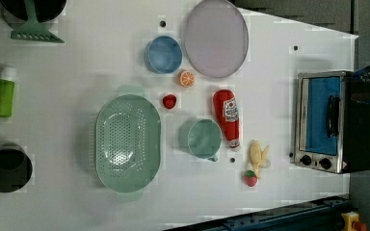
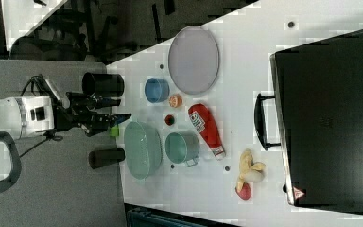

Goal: Pick Ketchup from the table and place it in strainer.

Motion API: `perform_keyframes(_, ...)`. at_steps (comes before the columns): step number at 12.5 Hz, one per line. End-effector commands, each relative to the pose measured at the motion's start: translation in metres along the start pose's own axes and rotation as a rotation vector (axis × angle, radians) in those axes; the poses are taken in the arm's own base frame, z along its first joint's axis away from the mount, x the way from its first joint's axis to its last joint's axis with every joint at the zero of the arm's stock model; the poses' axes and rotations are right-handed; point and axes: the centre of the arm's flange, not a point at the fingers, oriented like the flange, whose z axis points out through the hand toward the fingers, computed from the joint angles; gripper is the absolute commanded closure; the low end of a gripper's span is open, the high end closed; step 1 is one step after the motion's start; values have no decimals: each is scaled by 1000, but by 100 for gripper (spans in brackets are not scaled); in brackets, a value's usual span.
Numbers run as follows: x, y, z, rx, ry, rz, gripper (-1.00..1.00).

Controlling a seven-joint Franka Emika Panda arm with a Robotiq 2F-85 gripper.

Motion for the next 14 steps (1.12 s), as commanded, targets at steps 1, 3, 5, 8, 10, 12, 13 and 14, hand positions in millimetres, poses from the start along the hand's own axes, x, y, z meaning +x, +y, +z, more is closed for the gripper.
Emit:
perform_keyframes(1,-41,59,-40,-30,-24,52,-58)
perform_keyframes(3,-41,56,-25,-42,-34,46,-99)
perform_keyframes(5,-43,48,1,-52,-45,-6,-100)
perform_keyframes(8,-44,32,48,-44,-41,-199,-100)
perform_keyframes(10,-46,24,82,-41,-46,-347,-100)
perform_keyframes(12,-49,19,119,-39,-54,-506,-100)
perform_keyframes(13,-50,17,137,-32,-51,-586,-100)
perform_keyframes(14,-51,15,155,-24,-45,-665,-100)
